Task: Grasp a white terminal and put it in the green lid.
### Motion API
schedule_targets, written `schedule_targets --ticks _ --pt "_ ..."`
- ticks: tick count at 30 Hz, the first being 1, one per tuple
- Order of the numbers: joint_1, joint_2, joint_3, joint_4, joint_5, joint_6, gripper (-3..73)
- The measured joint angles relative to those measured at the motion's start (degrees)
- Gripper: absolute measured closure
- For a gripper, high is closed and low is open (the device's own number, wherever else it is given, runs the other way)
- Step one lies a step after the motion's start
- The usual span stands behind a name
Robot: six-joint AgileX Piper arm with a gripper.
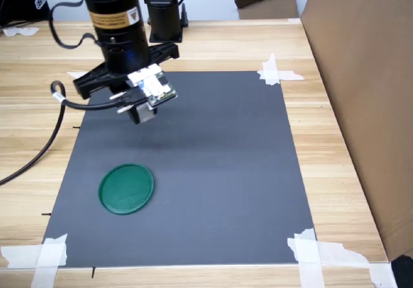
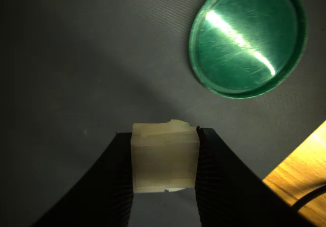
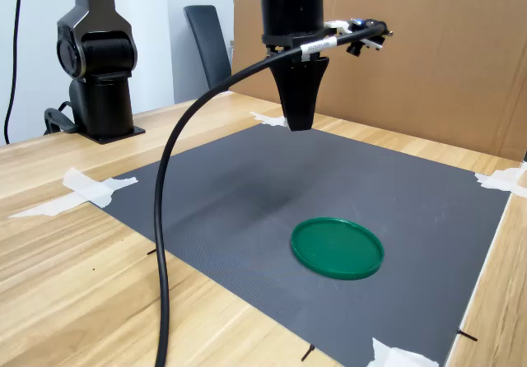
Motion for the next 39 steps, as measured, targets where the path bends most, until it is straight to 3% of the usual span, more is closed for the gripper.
schedule_targets --ticks 16,25,39 --pt "-2.7 14.3 -19.2 -2.5 6.4 5.1 42.3" --pt "-4.1 17.5 -19.8 -3.4 6.7 6.1 42.3" --pt "-4.1 20.2 -16.7 -3.4 0.1 3.3 42.3"
